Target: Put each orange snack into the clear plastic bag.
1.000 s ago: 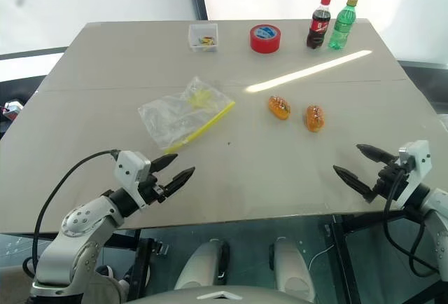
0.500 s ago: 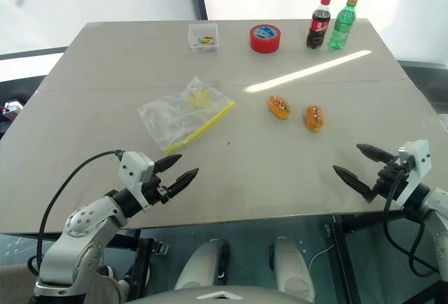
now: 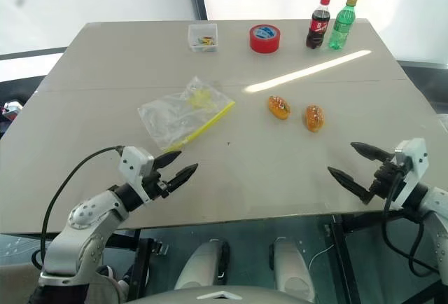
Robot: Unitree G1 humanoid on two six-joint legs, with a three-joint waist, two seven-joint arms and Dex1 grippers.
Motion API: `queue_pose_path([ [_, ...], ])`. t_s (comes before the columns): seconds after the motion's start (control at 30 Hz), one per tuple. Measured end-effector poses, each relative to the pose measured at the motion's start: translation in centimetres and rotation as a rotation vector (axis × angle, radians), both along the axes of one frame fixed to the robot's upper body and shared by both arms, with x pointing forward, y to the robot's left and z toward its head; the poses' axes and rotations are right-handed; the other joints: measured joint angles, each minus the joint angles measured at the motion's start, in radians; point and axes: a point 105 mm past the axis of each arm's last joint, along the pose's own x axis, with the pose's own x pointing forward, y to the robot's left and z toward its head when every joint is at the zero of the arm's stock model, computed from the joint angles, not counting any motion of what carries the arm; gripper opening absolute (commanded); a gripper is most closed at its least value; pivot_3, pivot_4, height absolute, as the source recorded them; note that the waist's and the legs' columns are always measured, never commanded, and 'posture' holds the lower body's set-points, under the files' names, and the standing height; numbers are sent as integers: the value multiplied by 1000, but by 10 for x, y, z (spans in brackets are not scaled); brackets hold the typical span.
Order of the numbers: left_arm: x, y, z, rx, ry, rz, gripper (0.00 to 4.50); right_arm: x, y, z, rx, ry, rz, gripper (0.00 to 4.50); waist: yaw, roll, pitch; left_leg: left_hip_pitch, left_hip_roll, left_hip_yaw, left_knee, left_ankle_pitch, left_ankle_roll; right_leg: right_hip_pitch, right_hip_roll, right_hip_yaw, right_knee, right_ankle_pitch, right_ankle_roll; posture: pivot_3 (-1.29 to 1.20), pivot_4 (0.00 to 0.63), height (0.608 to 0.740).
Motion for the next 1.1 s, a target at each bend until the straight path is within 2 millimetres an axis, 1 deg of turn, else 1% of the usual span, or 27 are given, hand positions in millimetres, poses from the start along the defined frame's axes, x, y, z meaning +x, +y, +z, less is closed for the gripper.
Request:
queue_pose_path([
  [0.03, 2, 3, 2, -1, -5, 9, 3311, -1, 2, 3, 2, -9, 10, 4489, 0, 0, 0, 0, 0, 0, 0, 0, 0, 0, 0, 0, 0, 0, 0, 0, 150, 740],
  [0.07, 7, 10, 7, -10, -13, 35, 3311, -2, 9, 8, 12, -24, 34, 4489, -1, 0, 0, 0, 0, 0, 0, 0, 0, 0, 0, 0, 0, 0, 0, 0, 150, 740],
  [0.1, 14, 15, 10, -21, -13, 64, 3311, -2, 14, 13, 20, -33, 55, 4489, -1, 0, 0, 0, 0, 0, 0, 0, 0, 0, 0, 0, 0, 0, 0, 0, 150, 740],
  [0.13, 25, 24, 12, -58, 9, 120, 3311, -2, 24, 20, 20, -54, 83, 4489, -1, 0, 0, 0, 0, 0, 1, 0, 0, 0, 0, 0, 1, 0, 0, 0, 150, 740],
  [0.2, 36, 32, 10, -116, 51, 184, 3311, -1, 35, 28, 17, -84, 113, 4489, -1, 0, 0, 0, 0, 0, 1, 0, 0, 0, 0, 0, 1, 0, 0, 0, 150, 740],
  [0.27, 45, 33, 8, -191, 97, 227, 3311, 1, 41, 36, 7, -120, 116, 4489, 0, -1, 0, 0, 0, 0, 1, 0, 0, 0, 0, 0, 0, 0, 0, 0, 150, 740],
  [0.37, 56, 31, 6, -263, 154, 263, 3311, 6, 46, 40, -13, -138, 97, 4489, 2, -2, 1, -1, -1, -1, 1, 0, 0, 0, 0, 0, 0, 1, 1, 0, 150, 740],
  [0.4, 61, 33, 7, -273, 161, 284, 3311, 7, 48, 42, -13, -140, 94, 4489, 2, -3, 1, -1, -1, -1, 1, 0, 0, 0, 1, 0, 1, 2, 4, 0, 150, 740],
  [0.53, 79, 48, 15, -302, 175, 394, 3311, 9, 61, 48, -23, -167, 119, 4489, 1, -3, 1, 0, -1, -1, 1, 0, 0, 0, 1, 0, 1, 3, 4, 0, 150, 740],
  [0.6, 83, 49, 12, -308, 204, 405, 3311, 10, 66, 48, -34, -168, 138, 4489, -1, -3, 1, 0, -1, -1, 1, 0, 0, 1, 1, 0, 1, 3, 4, 0, 150, 740],
  [0.7, 85, 50, 8, -311, 232, 420, 3311, 12, 70, 50, -43, -180, 150, 4489, -1, -3, 1, -1, -1, -1, 1, 0, 0, 0, 1, 0, 1, 3, 4, 0, 150, 740],
  [0.77, 85, 47, 9, -336, 228, 406, 3311, 15, 68, 51, -54, -188, 141, 4489, 0, -3, 1, -1, -1, -1, 1, 0, 0, 1, 1, 0, 1, 3, 4, 0, 150, 740],
  [0.83, 79, 37, 17, -409, 203, 325, 3311, 17, 67, 49, -59, -186, 135, 4489, 0, -3, 1, -1, -1, -1, 1, 0, 0, 0, 0, 0, 1, 3, 3, 0, 150, 740],
  [0.9, 67, 32, 34, -502, 146, 241, 3311, 17, 66, 47, -64, -180, 130, 4489, 0, -4, 1, -1, -1, -1, 1, 0, 0, 0, 0, 0, 0, 5, 1, 0, 150, 740],
  [0.97, 54, 38, 51, -556, 79, 217, 3311, 16, 66, 43, -59, -180, 121, 4489, -2, -3, 1, 0, -1, -1, 0, 0, 0, 0, 0, 0, 1, 4, 2, 0, 150, 740],
  [1.03, 51, 44, 51, -558, 70, 235, 3311, 16, 67, 42, -58, -178, 123, 4489, -2, -3, 1, 0, -1, -1, 0, 0, 0, 0, 0, 0, 1, 2, 3, 0, 150, 740],
  [1.07, 49, 50, 49, -551, 73, 261, 3311, 16, 68, 40, -58, -175, 124, 4489, -3, -3, 1, 0, -1, -1, 1, 0, 0, 1, 0, 0, 1, 1, 1, 0, 150, 740],
  [1.1, 49, 60, 45, -536, 83, 316, 3311, 16, 69, 38, -51, -170, 125, 4489, -2, -3, 1, 0, -1, -1, 1, 0, 0, 1, 1, 0, 2, 0, 0, 0, 150, 740],
])
